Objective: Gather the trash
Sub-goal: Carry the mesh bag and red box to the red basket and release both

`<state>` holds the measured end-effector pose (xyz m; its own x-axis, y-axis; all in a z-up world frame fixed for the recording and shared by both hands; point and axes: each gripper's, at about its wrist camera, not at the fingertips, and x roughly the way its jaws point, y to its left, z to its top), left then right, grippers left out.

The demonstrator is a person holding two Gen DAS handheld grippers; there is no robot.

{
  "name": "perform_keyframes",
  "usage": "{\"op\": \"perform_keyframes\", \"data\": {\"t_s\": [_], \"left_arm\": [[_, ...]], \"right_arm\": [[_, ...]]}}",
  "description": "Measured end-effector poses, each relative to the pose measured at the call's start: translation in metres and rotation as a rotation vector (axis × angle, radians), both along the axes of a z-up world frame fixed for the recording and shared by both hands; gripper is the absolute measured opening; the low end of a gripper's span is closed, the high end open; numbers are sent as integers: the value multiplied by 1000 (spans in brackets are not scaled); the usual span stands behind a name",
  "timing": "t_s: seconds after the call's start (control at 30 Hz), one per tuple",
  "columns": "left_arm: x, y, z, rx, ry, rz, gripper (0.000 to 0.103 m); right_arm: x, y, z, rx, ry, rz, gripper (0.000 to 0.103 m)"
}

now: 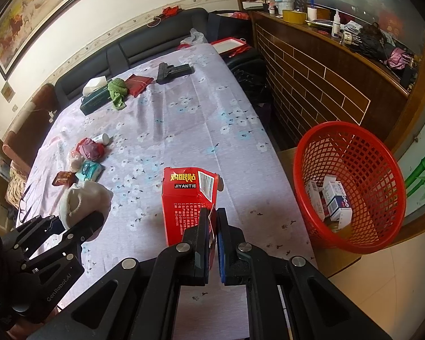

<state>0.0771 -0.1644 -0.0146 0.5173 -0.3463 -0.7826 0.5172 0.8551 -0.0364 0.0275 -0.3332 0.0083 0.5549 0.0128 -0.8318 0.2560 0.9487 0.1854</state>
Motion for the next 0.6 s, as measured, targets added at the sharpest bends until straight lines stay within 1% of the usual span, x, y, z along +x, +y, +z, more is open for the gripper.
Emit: {"op": "perform_keyframes", "data": {"t_s": [0.13, 0.3, 0.43, 0.6], "left_arm": [[-1, -9, 6, -18, -7, -37, 29], [-2, -34, 19, -56, -14, -120, 29], [-3, -62, 27, -81, 0, -188, 29], [-4, -107, 36, -109, 27, -276, 29]], "right_arm": [[-4, -14, 4, 6, -7, -35, 5], [-15, -51, 13, 14, -28, -127, 5], [-27, -85, 20, 14, -41, -215, 5], [-45, -130, 26, 11, -52, -324, 5]]}}
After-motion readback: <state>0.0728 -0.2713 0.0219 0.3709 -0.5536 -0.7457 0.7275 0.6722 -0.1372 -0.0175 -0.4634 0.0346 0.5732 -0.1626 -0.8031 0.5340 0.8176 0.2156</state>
